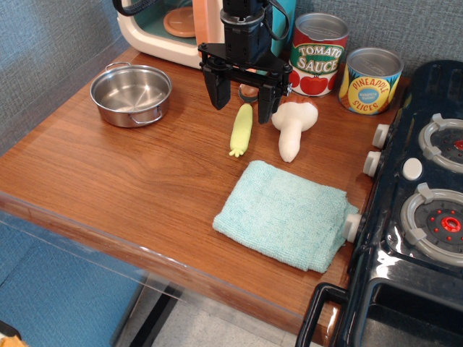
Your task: Move the blue towel in front of the pot
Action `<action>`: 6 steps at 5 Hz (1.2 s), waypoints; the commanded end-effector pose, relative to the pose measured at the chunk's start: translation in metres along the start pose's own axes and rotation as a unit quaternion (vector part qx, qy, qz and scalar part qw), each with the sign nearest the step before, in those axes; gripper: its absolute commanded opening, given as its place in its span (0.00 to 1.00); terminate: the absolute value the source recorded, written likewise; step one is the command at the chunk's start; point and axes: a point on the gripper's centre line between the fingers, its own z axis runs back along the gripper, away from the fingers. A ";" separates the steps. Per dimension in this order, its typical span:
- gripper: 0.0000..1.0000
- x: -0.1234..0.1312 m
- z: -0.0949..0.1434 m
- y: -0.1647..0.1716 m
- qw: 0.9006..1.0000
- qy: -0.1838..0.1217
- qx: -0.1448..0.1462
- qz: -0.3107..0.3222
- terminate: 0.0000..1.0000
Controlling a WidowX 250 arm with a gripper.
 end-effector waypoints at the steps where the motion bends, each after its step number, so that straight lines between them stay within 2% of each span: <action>1: 1.00 0.000 0.000 0.000 1.000 0.000 0.000 0.000 0.00; 3: 1.00 -0.033 0.016 -0.044 0.999 -0.021 -0.001 -0.036 0.00; 4: 1.00 -0.051 0.025 -0.073 0.997 -0.040 0.015 -0.061 0.00; 5: 1.00 -0.056 0.014 -0.099 0.996 -0.031 0.011 -0.079 0.00; 6: 1.00 -0.064 -0.006 -0.110 0.997 -0.015 0.021 -0.079 0.00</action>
